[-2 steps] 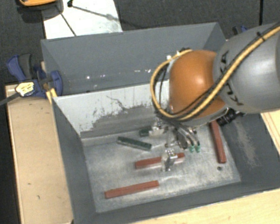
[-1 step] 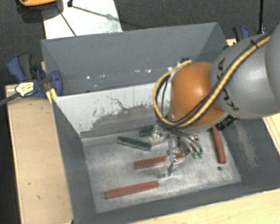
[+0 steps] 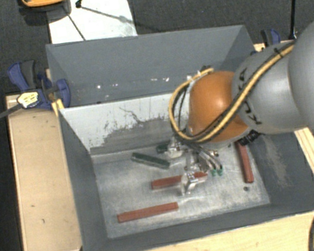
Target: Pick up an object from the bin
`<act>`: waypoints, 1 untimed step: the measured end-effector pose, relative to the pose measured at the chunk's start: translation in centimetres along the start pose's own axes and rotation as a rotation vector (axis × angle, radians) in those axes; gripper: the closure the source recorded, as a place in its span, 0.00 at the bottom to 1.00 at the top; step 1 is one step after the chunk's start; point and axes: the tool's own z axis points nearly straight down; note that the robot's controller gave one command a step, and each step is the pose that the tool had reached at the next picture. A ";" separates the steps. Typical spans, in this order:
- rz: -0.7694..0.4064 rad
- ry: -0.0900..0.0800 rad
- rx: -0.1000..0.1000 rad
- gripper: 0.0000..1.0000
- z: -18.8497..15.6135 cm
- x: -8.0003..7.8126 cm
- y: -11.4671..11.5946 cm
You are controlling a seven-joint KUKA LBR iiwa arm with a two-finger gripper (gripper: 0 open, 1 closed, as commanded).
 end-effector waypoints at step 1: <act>-0.012 -0.004 0.002 0.00 -0.1 0.5 0.5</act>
Offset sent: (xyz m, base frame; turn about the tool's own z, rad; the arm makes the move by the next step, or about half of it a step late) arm -0.0241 0.0170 -0.0071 -0.0920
